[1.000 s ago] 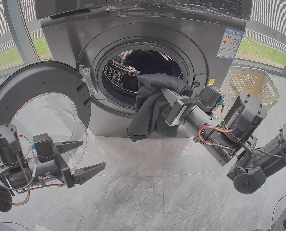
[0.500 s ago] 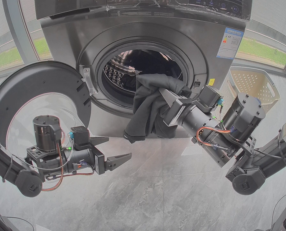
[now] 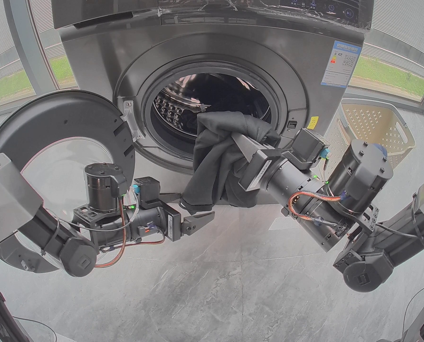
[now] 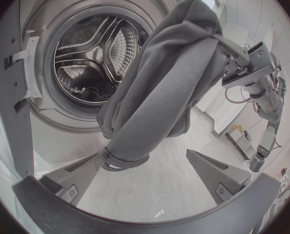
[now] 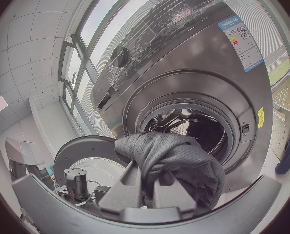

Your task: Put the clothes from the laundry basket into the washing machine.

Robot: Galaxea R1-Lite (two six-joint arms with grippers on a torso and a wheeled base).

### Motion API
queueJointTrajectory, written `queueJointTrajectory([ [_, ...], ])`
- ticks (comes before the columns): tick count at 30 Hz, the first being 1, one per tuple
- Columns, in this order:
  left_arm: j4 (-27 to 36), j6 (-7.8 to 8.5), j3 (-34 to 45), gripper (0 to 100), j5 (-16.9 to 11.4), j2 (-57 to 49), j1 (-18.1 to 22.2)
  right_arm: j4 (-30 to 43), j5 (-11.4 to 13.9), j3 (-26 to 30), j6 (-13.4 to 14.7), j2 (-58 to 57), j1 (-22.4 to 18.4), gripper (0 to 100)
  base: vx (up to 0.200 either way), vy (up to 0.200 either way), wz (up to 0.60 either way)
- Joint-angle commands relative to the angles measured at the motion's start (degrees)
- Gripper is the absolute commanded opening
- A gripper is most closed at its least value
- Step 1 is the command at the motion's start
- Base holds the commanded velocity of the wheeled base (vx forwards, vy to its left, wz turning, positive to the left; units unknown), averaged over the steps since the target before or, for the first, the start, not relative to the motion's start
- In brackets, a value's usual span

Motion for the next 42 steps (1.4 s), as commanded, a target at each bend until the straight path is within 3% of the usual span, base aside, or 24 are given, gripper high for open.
queueJointTrajectory([
  [1,-0.4,-0.01,-2.91,100,0.21,4.34,0.13,-0.15,0.01,0.11,-0.01,-0.19,0.2,0,0.0,0.0,0.0],
  [5,-1.1,-0.1,-4.67,100,0.38,6.27,0.31,-0.24,0.01,0.2,-0.01,-0.19,0.2,0,0.0,0.0,0.0],
  [8,-2.33,-0.01,-5.81,100,2.41,7.77,0.22,-0.33,0.01,0.64,-0.01,-0.11,0.2,0,0.0,0.0,0.0],
  [9,-3.03,-0.01,-5.99,0,2.67,8.03,0.13,-0.33,0.01,0.73,0.08,-0.11,0.2,0,0.0,0.0,0.0],
  [22,-8.04,-0.19,-4.23,0,2.58,7.59,-0.66,-0.33,0.01,0.73,0.08,0.07,0.02,0,0.0,0.0,0.0],
  [29,-13.49,-0.19,11.5,0,2.23,-5.24,-5.32,-0.5,0.1,2.48,-0.01,2.44,-1.03,0,0.0,0.0,0.0],
  [33,-18.15,-0.28,19.06,0,1.44,-11.83,-8.22,-2.96,1.68,5.38,-0.36,3.85,-1.03,0,0.0,0.0,0.0],
  [34,-19.03,-0.36,19.68,0,1.53,-12.45,-8.66,-3.32,2.12,5.73,-0.36,3.94,-0.95,100,0.0,0.0,0.0],
  [41,-24.3,-1.07,19.94,0,1.62,-13.06,-8.22,-3.58,2.47,8.55,-1.86,5.34,-1.12,100,0.0,0.0,0.0],
  [42,-25.01,-1.86,19.59,0,1.79,-12.8,-8.22,-3.67,2.47,9.43,-2.3,5.34,-1.12,100,0.0,0.0,0.0],
])
